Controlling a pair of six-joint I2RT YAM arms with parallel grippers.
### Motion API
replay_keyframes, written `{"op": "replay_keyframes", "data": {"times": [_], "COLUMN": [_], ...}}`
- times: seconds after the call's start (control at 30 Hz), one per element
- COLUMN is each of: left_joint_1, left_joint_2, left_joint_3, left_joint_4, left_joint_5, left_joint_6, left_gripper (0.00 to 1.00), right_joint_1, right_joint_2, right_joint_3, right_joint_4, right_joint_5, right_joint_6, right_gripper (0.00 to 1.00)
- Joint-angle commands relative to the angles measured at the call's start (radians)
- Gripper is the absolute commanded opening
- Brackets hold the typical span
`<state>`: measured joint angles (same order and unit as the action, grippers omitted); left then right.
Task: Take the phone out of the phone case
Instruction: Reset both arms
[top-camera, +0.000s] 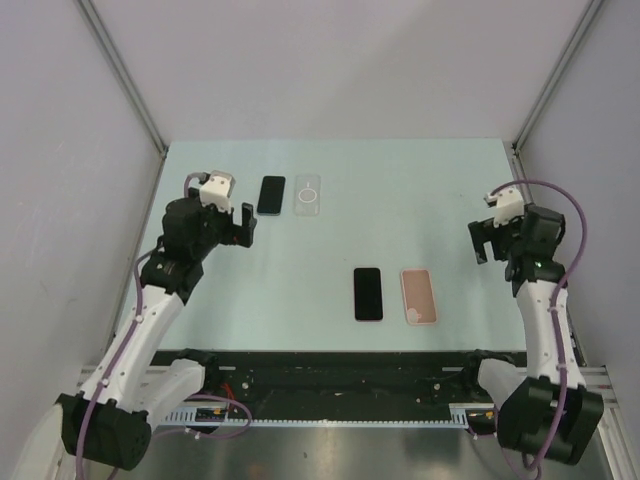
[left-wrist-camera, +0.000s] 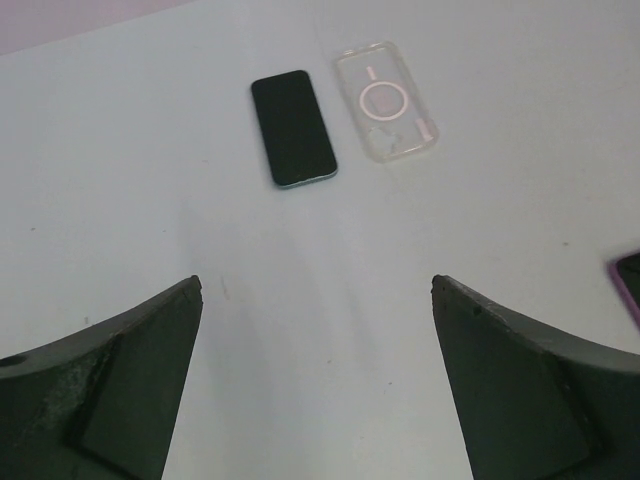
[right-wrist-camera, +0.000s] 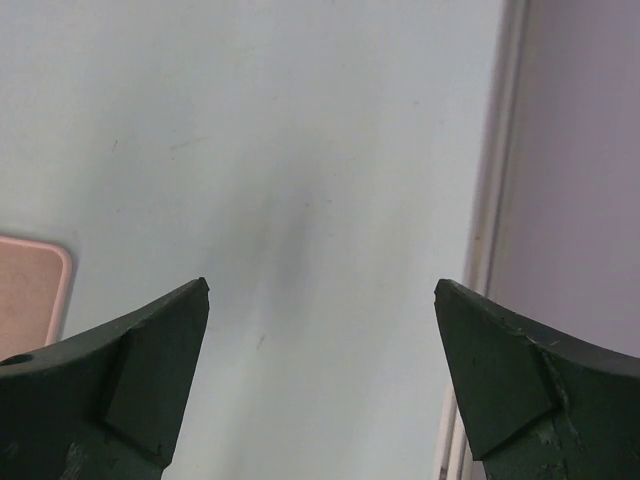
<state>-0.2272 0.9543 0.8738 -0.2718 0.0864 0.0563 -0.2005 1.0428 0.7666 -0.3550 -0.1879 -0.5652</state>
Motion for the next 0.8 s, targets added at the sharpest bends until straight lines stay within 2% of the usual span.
{"op": "replay_keyframes", "data": {"times": [0.0, 0.13, 0.3, 0.53, 0.77], "left_joint_1": [0.060, 0.167, 0.331, 0.354, 0.354], "left_joint_2": [-0.116, -0.182, -0.213, -0.318, -0.338], "left_joint_3": [-0.076, -0.130, -0.159, -0.229, -0.256], "left_joint_4": [0.005, 0.011, 0.016, 0.048, 0.063], "left_joint_5": [-0.073, 0.002, 0.134, 0.167, 0.156], "left_joint_6": [0.154, 0.152, 0.140, 0.145, 0.146], "left_gripper": [1.00, 1.00, 1.00, 1.00, 1.00], "right_joint_1": [-0.077, -0.115, -0.151, -0.157, -0.155], "right_joint_2": [-0.174, -0.323, -0.547, -0.730, -0.771], "right_joint_3": [0.033, 0.030, -0.018, -0.070, -0.112], "right_joint_4": [-0.073, -0.096, -0.091, -0.091, -0.102], "right_joint_5": [-0.113, -0.091, -0.102, -0.002, 0.019], "right_joint_6": [0.082, 0.212, 0.271, 0.301, 0.311], "right_gripper": [1.00, 1.00, 1.00, 1.00, 1.00]}}
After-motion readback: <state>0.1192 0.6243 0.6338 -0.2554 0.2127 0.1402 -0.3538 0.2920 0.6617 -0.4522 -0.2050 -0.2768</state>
